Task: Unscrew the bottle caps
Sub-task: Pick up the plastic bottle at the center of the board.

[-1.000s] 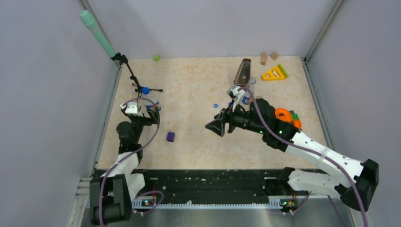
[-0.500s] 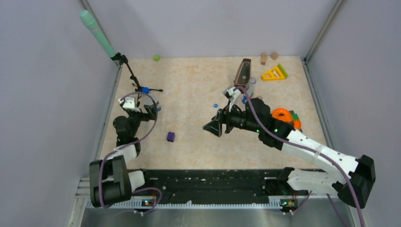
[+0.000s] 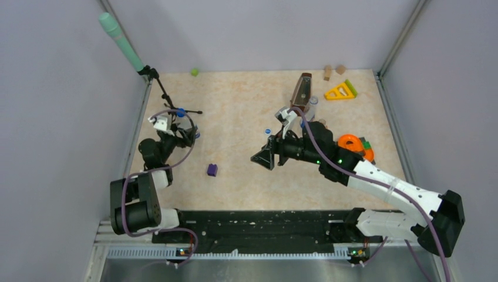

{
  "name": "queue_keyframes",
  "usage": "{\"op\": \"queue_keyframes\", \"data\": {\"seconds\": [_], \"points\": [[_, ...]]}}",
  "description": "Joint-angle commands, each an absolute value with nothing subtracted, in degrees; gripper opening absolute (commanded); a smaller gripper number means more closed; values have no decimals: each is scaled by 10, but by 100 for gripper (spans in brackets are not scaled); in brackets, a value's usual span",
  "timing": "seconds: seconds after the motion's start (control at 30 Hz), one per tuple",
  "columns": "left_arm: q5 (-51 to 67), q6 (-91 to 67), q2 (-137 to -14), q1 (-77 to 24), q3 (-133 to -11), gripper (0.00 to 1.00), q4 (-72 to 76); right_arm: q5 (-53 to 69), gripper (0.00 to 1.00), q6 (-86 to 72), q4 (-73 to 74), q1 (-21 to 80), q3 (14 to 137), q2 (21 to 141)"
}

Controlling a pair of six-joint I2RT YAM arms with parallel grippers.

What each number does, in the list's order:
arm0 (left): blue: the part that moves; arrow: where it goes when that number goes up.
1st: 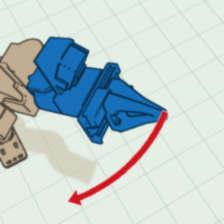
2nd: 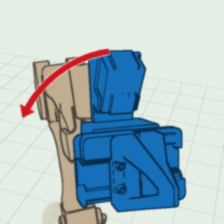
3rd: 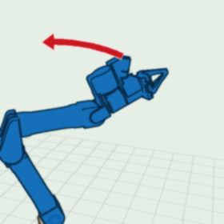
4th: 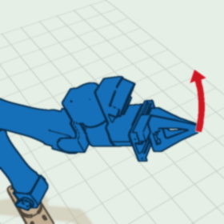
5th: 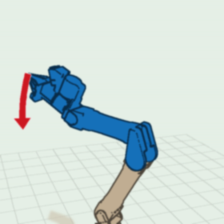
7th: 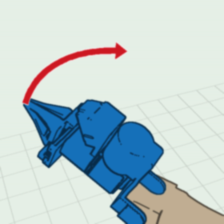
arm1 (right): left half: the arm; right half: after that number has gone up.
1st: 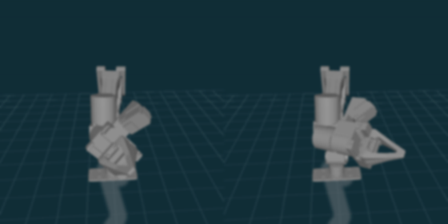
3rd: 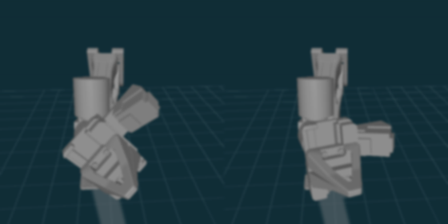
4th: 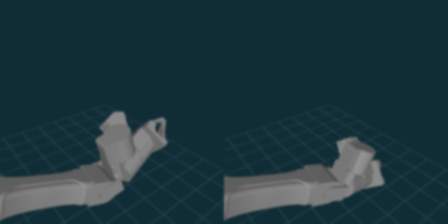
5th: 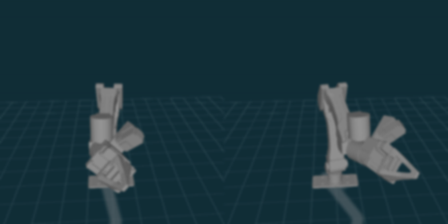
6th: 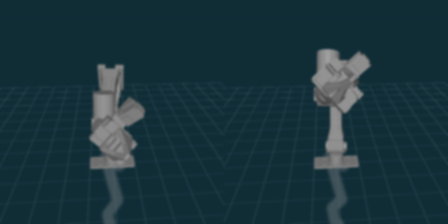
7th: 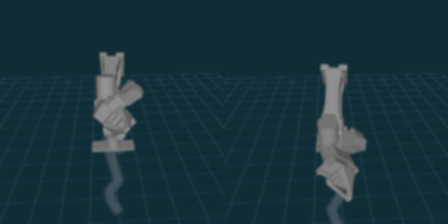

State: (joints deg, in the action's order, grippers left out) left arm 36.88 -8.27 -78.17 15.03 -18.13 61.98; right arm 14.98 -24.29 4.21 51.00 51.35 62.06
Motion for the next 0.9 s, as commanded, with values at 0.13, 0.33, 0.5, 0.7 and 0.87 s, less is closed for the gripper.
{"op": "queue_keyframes", "data": {"seconds": [0.13,0.33,0.5,0.7,0.87], "points": [[417,-80,-790,155,-220,65,637,157,68,-251,9,519,524,634],[431,-63,-788,155,-231,45,607,154,68,-252,11,519,523,635],[460,-52,-789,155,-239,31,586,146,68,-254,10,520,519,638],[520,-90,-757,155,-242,26,579,103,68,-262,4,520,509,634],[587,-142,-693,147,-255,25,534,69,68,-281,-27,520,497,630]]}}
